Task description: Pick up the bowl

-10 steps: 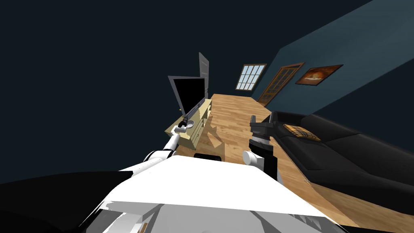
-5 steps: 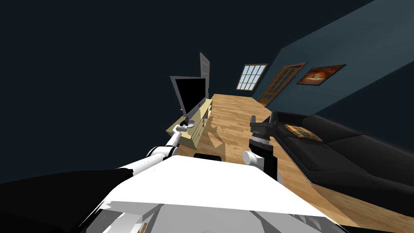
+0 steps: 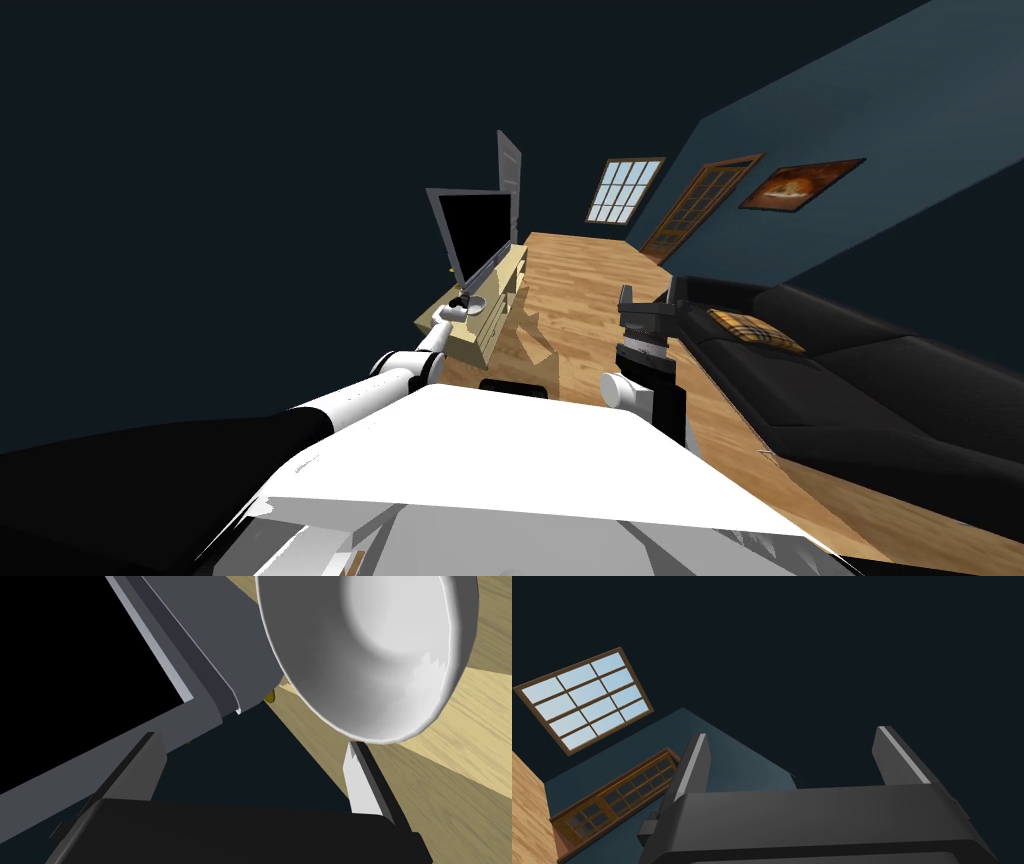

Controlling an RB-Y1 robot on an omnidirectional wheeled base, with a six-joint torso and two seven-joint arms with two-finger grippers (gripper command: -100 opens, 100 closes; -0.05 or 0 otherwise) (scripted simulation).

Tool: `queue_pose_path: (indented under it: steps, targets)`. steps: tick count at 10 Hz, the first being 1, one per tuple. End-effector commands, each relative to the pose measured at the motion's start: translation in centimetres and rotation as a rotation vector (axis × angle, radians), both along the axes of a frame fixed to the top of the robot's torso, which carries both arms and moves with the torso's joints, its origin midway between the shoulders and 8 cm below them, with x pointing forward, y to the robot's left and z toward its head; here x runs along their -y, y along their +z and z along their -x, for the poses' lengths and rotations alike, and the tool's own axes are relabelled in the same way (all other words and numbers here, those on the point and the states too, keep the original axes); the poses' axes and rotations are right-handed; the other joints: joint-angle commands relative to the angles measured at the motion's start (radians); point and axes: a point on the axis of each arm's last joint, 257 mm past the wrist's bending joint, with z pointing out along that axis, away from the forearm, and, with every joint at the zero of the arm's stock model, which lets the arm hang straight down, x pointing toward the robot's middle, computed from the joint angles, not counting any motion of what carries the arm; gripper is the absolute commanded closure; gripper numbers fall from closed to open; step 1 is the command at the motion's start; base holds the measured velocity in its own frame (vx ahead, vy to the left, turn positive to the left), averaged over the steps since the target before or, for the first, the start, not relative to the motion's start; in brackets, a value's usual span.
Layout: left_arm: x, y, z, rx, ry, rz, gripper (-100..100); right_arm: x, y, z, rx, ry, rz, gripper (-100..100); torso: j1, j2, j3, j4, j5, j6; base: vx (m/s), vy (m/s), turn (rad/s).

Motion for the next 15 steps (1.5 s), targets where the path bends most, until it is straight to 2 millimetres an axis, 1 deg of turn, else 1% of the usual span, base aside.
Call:
queue_pose_path:
  steps: [1, 2, 3, 4, 5, 6, 7, 8, 9, 10, 11, 12, 13, 14, 15]
  targets:
    - [0.1, -1.5, 0.6, -0.05, 0.007, 0.01, -100, 0.0, 0.0, 0.0, 0.0, 0.0, 0.0, 0, 0.0, 0.0, 0.0, 0.0, 0.0, 0.0, -0.006, 0.025, 0.003]
    - [0.5, -2.6, 0.8, -0.1, 0.011, 0.022, -100, 0.0, 0.0, 0.0, 0.0, 0.0, 0.0, 0, 0.0, 0.0, 0.0, 0.0, 0.0, 0.0, -0.001, 0.034, 0.013]
    - [0.5, -2.6, 0.9, -0.102, 0.011, 0.022, -100, 0.0, 0.0, 0.0, 0.0, 0.0, 0.0, 0, 0.0, 0.0, 0.0, 0.0, 0.0, 0.0, 0.002, 0.027, 0.007]
    - [0.9, -2.6, 0.6, -0.127, 0.012, 0.031, -100, 0.0, 0.0, 0.0, 0.0, 0.0, 0.0, 0, 0.0, 0.0, 0.0, 0.0, 0.0, 0.0, 0.007, 0.028, 0.01]
    - [0.9, -3.6, 1.2, -0.15, 0.015, 0.034, -100, 0.0, 0.0, 0.0, 0.0, 0.0, 0.0, 0, 0.0, -0.001, -0.001, 0.0, 0.0, 0.0, 0.008, 0.025, -0.001]
    - [1.3, -4.3, 1.5, -0.191, 0.017, 0.044, -100, 0.0, 0.0, 0.0, 0.0, 0.0, 0.0, 0, 0.0, -0.001, -0.001, 0.0, 0.0, 0.0, 0.012, 0.03, 0.007]
    - [1.8, -4.5, 1.5, -0.221, 0.016, 0.053, -100, 0.0, 0.0, 0.0, 0.0, 0.0, 0.0, 0, 0.0, -0.001, -0.001, 0.0, 0.0, 0.0, 0.027, 0.037, 0.002]
    - [1.8, -5.3, 2.1, -0.238, 0.019, 0.054, -100, 0.0, 0.0, 0.0, 0.0, 0.0, 0.0, 0, 0.0, -0.002, -0.001, 0.0, 0.0, 0.0, 0.021, 0.034, -0.003]
    - [1.8, -5.3, 2.1, -0.238, 0.019, 0.054, -100, 0.0, 0.0, 0.0, 0.0, 0.0, 0.0, 0, 0.0, -0.002, -0.001, -0.001, 0.0, 0.0, 0.006, 0.017, 0.0]
    - [2.3, -5.3, 2.0, -0.261, 0.017, 0.062, -100, 0.0, 0.0, 0.0, 0.0, 0.0, 0.0, 0, -0.001, -0.001, -0.001, 0.0, 0.0, 0.0, 0.011, 0.018, 0.0]
    - [2.2, -6.0, 2.6, -0.278, 0.02, 0.063, -100, 0.0, 0.0, 0.0, 0.0, 0.0, 0.0, 0, -0.001, -0.001, -0.001, 0.0, 0.0, 0.0, 0.016, 0.018, -0.006]
    - [2.2, -6.0, 2.6, -0.278, 0.02, 0.063, -100, 0.0, 0.0, 0.0, 0.0, 0.0, 0.0, 0, -0.001, -0.001, -0.001, 0.0, 0.0, 0.0, 0.009, 0.008, 0.001]
    - [2.7, -6.6, 3.1, -0.314, 0.02, 0.071, -100, 0.0, 0.0, 0.0, 0.0, 0.0, 0.0, 0, -0.001, -0.001, -0.001, 0.0, 0.0, 0.0, 0.013, 0.02, -0.004]
    - [2.7, -6.6, 3.1, -0.314, 0.02, 0.071, -100, 0.0, 0.0, 0.0, 0.0, 0.0, 0.0, 0, -0.001, -0.001, -0.001, 0.0, 0.0, 0.0, 0.018, 0.018, -0.006]
    - [3.1, -7.2, 3.6, -0.347, 0.019, 0.079, -100, 0.0, 0.0, 0.0, 0.0, 0.0, 0.0, 0, -0.001, -0.001, -0.001, 0.0, 0.0, 0.0, 0.031, 0.023, -0.005]
